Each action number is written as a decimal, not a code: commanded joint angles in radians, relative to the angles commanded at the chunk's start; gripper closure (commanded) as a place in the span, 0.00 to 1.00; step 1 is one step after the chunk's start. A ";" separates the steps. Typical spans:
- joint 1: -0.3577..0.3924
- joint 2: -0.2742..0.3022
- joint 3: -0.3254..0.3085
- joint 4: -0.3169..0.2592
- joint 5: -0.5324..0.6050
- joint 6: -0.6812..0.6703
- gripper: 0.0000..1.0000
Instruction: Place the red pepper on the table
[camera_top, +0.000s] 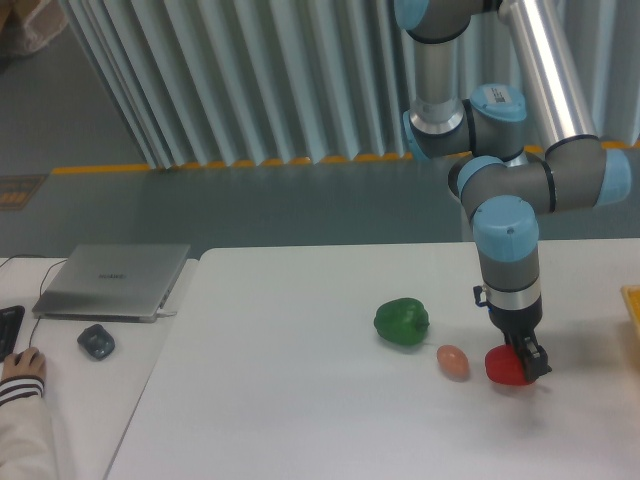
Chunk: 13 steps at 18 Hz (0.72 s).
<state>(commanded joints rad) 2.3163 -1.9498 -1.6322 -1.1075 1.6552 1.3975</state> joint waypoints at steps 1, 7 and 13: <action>0.002 0.002 -0.001 -0.002 0.000 0.000 0.51; -0.009 -0.001 -0.008 0.002 0.015 -0.003 0.00; -0.009 0.003 0.008 0.002 0.012 -0.006 0.00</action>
<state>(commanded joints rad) 2.3071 -1.9466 -1.6246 -1.1060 1.6674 1.3913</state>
